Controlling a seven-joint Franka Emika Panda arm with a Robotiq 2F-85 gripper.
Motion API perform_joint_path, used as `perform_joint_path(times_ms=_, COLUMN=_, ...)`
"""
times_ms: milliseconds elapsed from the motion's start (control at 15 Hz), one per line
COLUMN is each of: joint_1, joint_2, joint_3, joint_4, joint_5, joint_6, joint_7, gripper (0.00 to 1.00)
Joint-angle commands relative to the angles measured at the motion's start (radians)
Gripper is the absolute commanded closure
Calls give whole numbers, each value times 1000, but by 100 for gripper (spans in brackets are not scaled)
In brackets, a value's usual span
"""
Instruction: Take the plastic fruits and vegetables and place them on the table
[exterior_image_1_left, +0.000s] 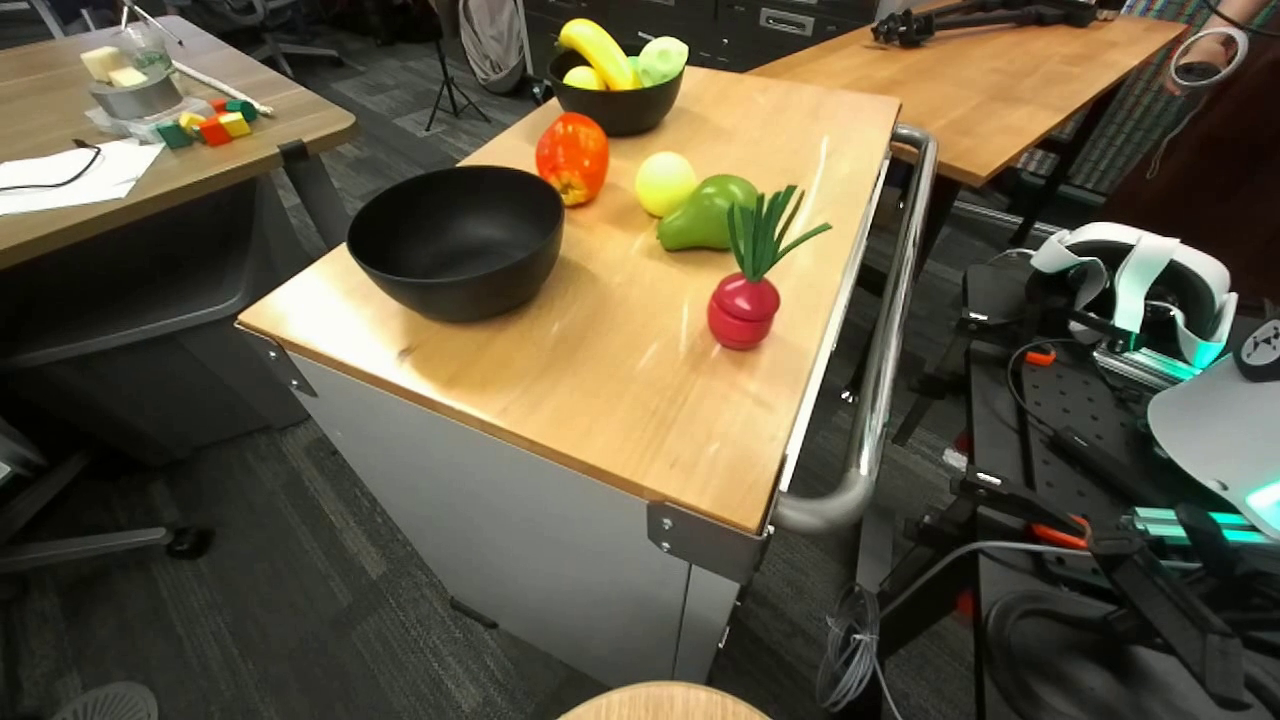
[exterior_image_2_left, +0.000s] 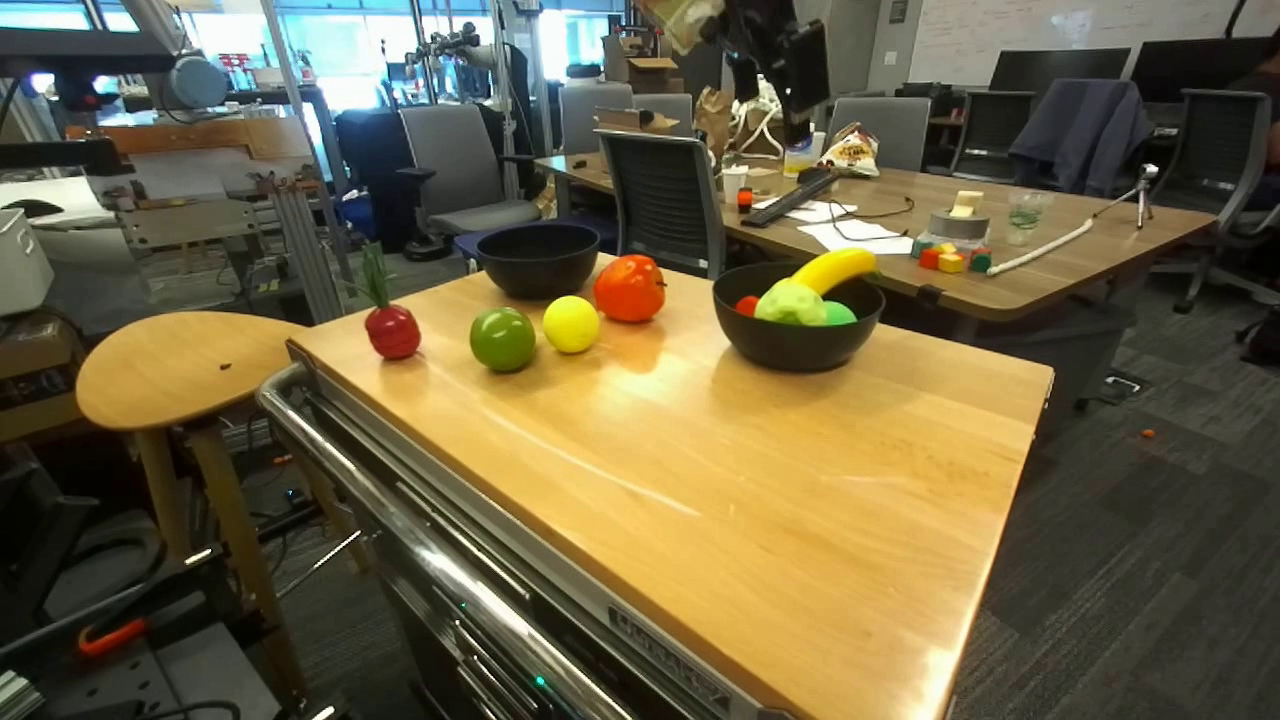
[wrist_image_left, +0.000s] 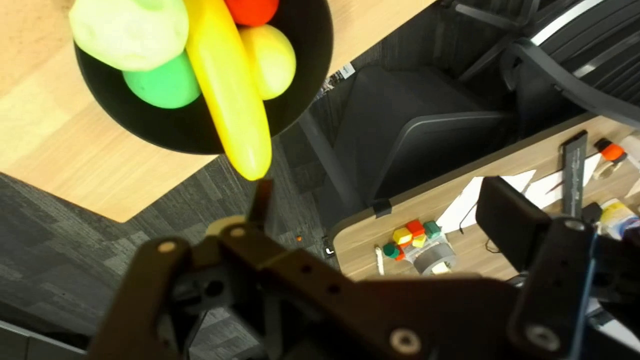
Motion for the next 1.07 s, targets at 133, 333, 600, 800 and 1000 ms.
perform_joint_path(times_ms=133, joint_1=-25, joint_2=206, joint_3=-19, joint_4=159, joint_5=-37, joint_6=21, joint_7=55, gripper=0)
perform_joint_path(times_ms=333, joint_1=-24, joint_2=276, joint_3=-34, joint_4=203, joint_5=-80, joint_6=15, joint_7=66, gripper=0)
perform_joint_path(times_ms=600, joint_1=-19, joint_2=327, joint_3=-46, joint_4=239, joint_5=-142, joint_6=7, joint_7=76, gripper=0)
perform_joint_path(times_ms=800, joint_1=-21, joint_2=353, joint_3=-40, joint_4=248, joint_5=-161, joint_6=25, joint_7=64, gripper=7)
perform_joint_path(times_ms=1000, joint_1=-17, joint_2=373, joint_3=-42, joint_4=247, joint_5=-179, joint_6=37, joint_7=65, gripper=32)
